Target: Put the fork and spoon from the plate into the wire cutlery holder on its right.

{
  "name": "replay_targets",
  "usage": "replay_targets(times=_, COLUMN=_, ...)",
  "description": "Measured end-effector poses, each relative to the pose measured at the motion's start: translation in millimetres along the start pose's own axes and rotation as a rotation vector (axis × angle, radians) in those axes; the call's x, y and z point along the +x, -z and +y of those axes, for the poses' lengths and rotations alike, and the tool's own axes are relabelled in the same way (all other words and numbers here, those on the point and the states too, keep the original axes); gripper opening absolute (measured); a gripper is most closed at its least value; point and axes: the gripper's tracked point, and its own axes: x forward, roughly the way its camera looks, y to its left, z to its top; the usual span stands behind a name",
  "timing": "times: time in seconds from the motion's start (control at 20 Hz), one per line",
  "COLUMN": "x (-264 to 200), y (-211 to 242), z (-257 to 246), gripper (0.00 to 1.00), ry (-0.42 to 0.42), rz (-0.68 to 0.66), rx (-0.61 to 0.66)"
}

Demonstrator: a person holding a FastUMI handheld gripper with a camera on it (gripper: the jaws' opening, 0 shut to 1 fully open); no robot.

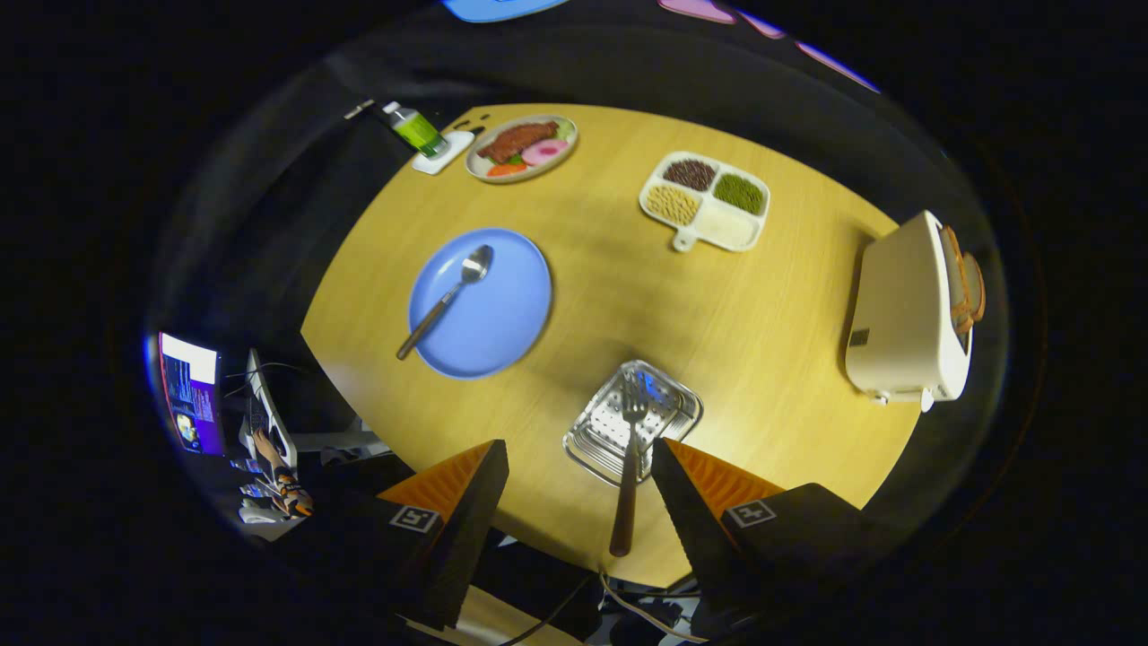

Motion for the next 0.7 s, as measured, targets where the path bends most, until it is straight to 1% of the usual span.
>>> replay_targets(times=0.15, x=-19, y=-20, z=27, gripper=1.00, ry=-0.018, rz=-0.130, rx=0.010)
replay_targets(times=0.3, x=-30, y=-21, z=49, gripper=0.99, ry=-0.053, rz=-0.156, rx=0.031)
replay_targets(times=0.5, x=-29, y=-23, z=59, gripper=1.00, ry=-0.020, rz=-0.179, rx=0.039)
replay_targets(times=0.7, x=-22, y=-32, z=79, gripper=0.99, ry=-0.030, rz=-0.179, rx=0.059)
